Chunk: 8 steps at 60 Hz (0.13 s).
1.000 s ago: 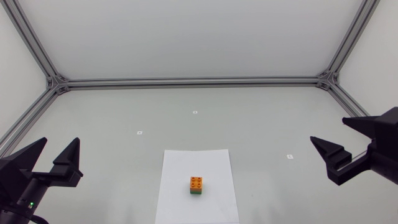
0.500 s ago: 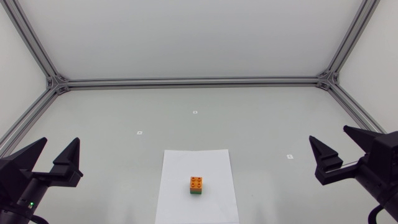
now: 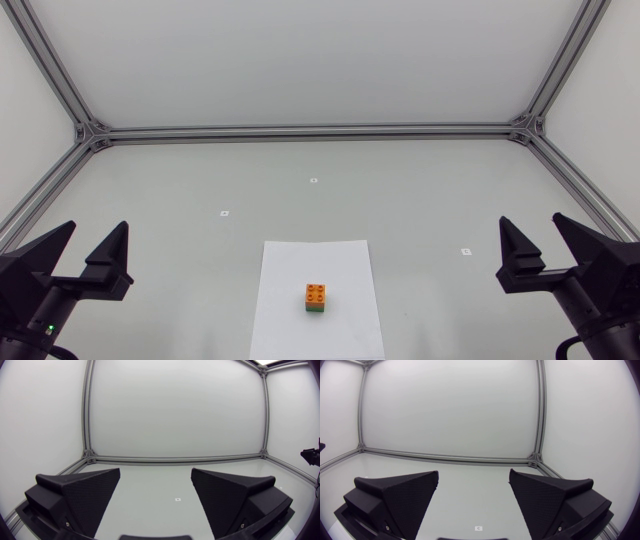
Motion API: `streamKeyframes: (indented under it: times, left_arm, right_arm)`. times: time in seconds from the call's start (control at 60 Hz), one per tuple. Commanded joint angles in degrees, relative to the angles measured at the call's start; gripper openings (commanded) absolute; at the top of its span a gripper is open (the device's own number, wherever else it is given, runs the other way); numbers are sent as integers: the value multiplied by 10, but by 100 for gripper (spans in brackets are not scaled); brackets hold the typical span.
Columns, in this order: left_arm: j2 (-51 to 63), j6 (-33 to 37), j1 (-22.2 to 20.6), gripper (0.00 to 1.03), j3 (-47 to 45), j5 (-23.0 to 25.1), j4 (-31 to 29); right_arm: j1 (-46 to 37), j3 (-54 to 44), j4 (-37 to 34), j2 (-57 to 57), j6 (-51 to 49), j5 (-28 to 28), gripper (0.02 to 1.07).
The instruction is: Pick up the orange 2x2 brick with the right arm and stack it on top of the green 2x2 brick in the center
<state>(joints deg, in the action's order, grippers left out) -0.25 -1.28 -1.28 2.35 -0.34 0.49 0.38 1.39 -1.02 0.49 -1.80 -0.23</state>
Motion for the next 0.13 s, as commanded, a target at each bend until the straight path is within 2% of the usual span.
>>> streamKeyframes:
  times: [0.0,0.117]
  left_arm:
    - [-5,8,3,99,-23,3,-8]
    - [-5,8,3,99,-23,3,-8]
  right_arm:
    - [-4,-14,10,-5,18,2,103]
    - [-4,-14,10,-5,18,2,103]
